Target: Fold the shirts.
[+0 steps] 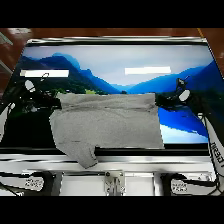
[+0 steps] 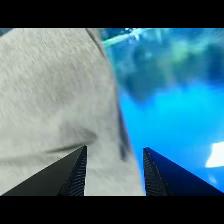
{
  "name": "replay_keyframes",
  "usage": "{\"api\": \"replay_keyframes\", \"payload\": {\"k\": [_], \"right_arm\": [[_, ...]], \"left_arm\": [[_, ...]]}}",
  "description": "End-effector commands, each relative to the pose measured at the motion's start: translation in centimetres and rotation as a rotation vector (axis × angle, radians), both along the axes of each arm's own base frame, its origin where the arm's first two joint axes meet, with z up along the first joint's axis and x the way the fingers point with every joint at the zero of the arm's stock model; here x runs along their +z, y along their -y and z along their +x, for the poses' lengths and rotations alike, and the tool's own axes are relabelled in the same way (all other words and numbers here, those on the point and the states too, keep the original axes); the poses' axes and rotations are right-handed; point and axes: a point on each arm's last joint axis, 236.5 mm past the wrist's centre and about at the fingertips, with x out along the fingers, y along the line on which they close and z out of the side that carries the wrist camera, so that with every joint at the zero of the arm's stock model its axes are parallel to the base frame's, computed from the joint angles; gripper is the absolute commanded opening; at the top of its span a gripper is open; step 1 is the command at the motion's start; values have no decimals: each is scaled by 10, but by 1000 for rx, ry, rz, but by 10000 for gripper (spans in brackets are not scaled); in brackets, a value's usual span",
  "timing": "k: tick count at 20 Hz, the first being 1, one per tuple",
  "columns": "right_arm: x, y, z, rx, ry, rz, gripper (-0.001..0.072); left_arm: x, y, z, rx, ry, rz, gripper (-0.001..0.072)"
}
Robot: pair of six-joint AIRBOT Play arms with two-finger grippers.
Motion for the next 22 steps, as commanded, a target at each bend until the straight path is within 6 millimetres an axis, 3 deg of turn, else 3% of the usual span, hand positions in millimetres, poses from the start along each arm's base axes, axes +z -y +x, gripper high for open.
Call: {"api": "replay_keyframes", "payload": {"k": [1, 3, 5, 9, 15, 17, 22], "right_arm": [[38, 61, -62, 96, -168, -182, 472], [53, 95, -110, 92, -282, -192, 472], [60, 108, -141, 41, -314, -120, 472], [56, 111, -156, -76, -250, -14, 471], [39, 112, -159, -96, -249, -17, 471], [36, 112, -160, -101, -251, -15, 470], [29, 106, -167, -119, -280, 8, 470]], "left_arm": [[31, -37, -59, 34, -187, 24, 641], [42, -38, -92, 112, -207, -92, 642], [37, -19, -128, 209, -217, -236, 642], [-3, 26, -189, 236, -246, -356, 643], [-40, 55, -227, 198, -311, -389, 640], [-45, 61, -234, 165, -321, -389, 593], [-46, 67, -221, 181, -269, -417, 576]]}}
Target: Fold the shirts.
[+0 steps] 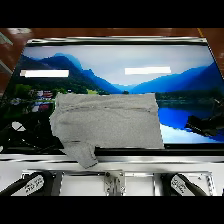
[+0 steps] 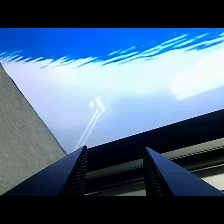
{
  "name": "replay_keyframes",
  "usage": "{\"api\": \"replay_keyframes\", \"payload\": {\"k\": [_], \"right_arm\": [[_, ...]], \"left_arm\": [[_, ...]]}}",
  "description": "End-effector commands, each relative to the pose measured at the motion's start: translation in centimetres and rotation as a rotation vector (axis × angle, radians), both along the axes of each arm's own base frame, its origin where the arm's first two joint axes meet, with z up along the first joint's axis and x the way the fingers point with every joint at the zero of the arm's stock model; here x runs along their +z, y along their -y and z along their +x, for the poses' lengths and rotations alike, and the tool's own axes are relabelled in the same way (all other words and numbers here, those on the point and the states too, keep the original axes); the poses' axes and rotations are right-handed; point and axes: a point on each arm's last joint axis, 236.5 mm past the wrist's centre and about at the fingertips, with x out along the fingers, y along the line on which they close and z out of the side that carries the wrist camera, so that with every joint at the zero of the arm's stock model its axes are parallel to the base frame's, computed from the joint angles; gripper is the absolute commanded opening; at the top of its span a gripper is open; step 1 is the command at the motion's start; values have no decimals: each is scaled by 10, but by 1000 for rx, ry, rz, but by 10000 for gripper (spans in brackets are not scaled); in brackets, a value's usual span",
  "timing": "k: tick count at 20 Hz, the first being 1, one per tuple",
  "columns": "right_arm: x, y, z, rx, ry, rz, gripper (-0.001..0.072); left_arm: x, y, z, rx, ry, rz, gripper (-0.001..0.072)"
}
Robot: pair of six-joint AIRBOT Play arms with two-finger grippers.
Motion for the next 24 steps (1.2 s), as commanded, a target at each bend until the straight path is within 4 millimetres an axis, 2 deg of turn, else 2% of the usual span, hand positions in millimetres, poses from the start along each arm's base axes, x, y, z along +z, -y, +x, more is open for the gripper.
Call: {"api": "replay_keyframes", "payload": {"k": [1, 4, 5, 8, 10, 13, 15, 16, 19, 21, 24], "right_arm": [[-4, -5, -7, -15, -26, 20, 470], [-4, -7, -11, -12, -44, 31, 470], [-4, -8, -12, -11, -48, 34, 470], [-5, -10, -16, -19, -65, 44, 471], [-14, -23, -30, -16, -113, 92, 696], [-33, -71, -63, 70, -192, 270, 695], [-40, -99, -69, 102, -170, 380, 694], [-44, -105, -69, 90, -160, 400, 693], [-57, -103, -67, 54, -137, 377, 684], [-61, -110, -73, 44, -150, 399, 631], [-71, -112, -77, 18, -153, 395, 631]], "left_arm": [[0, 13, 8, 39, 33, -46, 576], [-3, 20, 5, 60, 29, -69, 565], [-5, 21, 2, 53, 24, -72, 445], [-7, 20, 1, 59, 25, -67, 171], [-7, 20, 1, 59, 28, -66, 40], [-6, 21, 0, 31, 37, -74, 35], [-4, 24, -5, 19, 21, -88, 34], [-3, 25, -7, 4, 17, -97, 34], [-2, 26, -9, -12, 20, -104, 34], [-2, 26, -8, -14, 22, -103, 35], [1, 24, -2, -30, 47, -101, 34]]}}
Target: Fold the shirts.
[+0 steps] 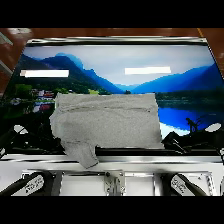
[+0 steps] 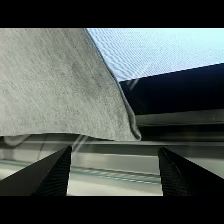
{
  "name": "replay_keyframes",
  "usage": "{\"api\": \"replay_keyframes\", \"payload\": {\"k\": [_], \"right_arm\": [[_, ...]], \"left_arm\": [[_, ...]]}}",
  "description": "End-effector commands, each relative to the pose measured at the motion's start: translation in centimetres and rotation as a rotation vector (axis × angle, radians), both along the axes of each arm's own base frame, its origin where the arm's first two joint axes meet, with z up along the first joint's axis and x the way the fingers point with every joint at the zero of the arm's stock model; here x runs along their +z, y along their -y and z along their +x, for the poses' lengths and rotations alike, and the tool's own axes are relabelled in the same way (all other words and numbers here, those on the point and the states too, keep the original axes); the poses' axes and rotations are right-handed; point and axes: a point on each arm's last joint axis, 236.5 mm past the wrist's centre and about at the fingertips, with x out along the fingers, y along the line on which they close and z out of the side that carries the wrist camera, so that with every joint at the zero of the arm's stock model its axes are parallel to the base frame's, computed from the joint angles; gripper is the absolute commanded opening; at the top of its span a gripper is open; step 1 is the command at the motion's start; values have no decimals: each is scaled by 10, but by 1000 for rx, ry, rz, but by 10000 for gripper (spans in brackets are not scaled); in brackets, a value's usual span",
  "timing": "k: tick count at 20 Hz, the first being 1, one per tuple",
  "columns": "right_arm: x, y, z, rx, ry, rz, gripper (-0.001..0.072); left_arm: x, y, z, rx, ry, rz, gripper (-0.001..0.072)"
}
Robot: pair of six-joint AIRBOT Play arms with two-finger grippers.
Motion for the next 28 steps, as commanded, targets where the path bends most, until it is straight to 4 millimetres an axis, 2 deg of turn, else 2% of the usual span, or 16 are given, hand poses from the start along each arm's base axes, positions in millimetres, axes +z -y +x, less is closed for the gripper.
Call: {"api": "replay_keyframes", "payload": {"k": [1, 4, 7, 8, 10, 11, 12, 14, 16, 18, 20, 23, 28], "right_arm": [[-11, -4, 2, -49, 16, 2, 631], [-14, -12, 17, -91, 66, 11, 631], [-25, -29, 14, -30, 37, 22, 630], [-30, -36, 14, -15, 24, 31, 524], [-31, -48, 21, 6, 47, 53, 148], [-27, -50, 28, 17, 81, 61, 56], [-17, -53, 40, 38, 139, 80, 56], [10, -52, 71, 58, 268, 85, 55], [40, -44, 108, 40, 370, 59, 55], [61, -35, 148, 36, 471, -40, 54], [74, -32, 184, 37, 545, -135, 55], [68, -36, 227, 76, 574, -210, 55], [57, -49, 301, 69, 606, -207, 55]], "left_arm": [[4, -2, 7, -13, 25, 1, 35], [11, -1, 19, -1, 55, -6, 34], [18, 1, 30, 13, 83, -22, 34], [20, 1, 32, 12, 89, -22, 34], [27, 1, 35, -3, 108, -25, 34], [33, -1, 41, -18, 147, -17, 34], [42, -4, 51, -19, 196, 0, 34], [72, -12, 79, -27, 319, 31, 34], [111, -20, 114, -21, 456, 63, 34], [146, -30, 156, 44, 574, 92, 34], [163, -37, 193, 97, 653, 94, 34], [156, -34, 236, 123, 638, 38, 34], [138, -30, 313, 156, 606, -39, 35]]}}
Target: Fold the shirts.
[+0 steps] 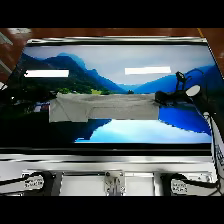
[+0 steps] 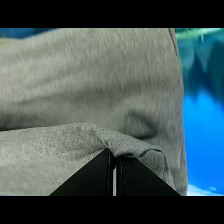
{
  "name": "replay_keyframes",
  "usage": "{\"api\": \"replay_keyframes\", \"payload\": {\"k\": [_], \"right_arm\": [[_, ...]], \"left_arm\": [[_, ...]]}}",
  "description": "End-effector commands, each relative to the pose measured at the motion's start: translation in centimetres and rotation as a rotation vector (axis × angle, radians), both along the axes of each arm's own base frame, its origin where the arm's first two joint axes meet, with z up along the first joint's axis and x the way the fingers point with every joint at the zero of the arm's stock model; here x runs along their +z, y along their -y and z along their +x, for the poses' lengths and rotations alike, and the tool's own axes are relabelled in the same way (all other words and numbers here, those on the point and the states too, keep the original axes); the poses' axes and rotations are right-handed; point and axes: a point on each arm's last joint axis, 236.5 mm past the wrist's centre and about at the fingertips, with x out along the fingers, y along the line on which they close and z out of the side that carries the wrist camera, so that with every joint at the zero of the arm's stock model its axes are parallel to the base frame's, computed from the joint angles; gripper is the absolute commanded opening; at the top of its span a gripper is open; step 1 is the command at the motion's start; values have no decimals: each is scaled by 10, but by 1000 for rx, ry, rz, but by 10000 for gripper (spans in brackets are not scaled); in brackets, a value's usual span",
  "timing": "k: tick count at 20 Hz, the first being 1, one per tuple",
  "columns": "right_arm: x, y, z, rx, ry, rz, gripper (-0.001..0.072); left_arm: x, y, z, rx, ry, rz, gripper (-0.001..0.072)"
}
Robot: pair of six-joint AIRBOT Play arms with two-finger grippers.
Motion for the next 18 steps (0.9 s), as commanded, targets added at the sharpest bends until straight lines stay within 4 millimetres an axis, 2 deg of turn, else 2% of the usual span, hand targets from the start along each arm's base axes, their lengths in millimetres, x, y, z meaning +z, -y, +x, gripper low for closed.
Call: {"api": "replay_keyframes", "payload": {"k": [1, 3, 5, 8, 10, 11, 12, 13, 14, 16, 18], "right_arm": [[-10, -5, 54, -28, 34, -9, 55], [-23, -4, 66, -53, 10, 7, 55], [-37, -3, 66, -72, -25, 14, 55], [-54, 4, 53, -52, -93, -34, 56], [-58, 5, 46, -32, -121, -51, 66], [-58, 5, 44, -29, -124, -51, 135], [-57, 5, 45, -22, -118, -54, 428], [-54, 4, 44, -3, -110, -59, 696], [-51, 7, 43, 9, -108, -71, 695], [-48, 20, 38, -9, -126, -72, 695], [-53, 33, 24, -53, -204, -18, 695]], "left_arm": [[-11, 4, 54, 21, -3, -57, 35], [-26, 5, 70, 16, -22, -64, 34], [-50, 3, 73, 47, -92, -90, 34], [-87, 5, 47, 6, -246, -97, 34], [-102, 3, 28, -18, -339, -81, 35], [-106, -2, 22, -6, -376, -61, 57], [-107, -5, 17, 1, -399, -54, 275], [-104, -6, 13, -7, -417, -63, 620], [-100, -10, 8, -19, -432, -63, 704], [-90, -21, 2, -30, -454, -74, 704], [-78, -29, -1, -34, -452, -81, 703]]}}
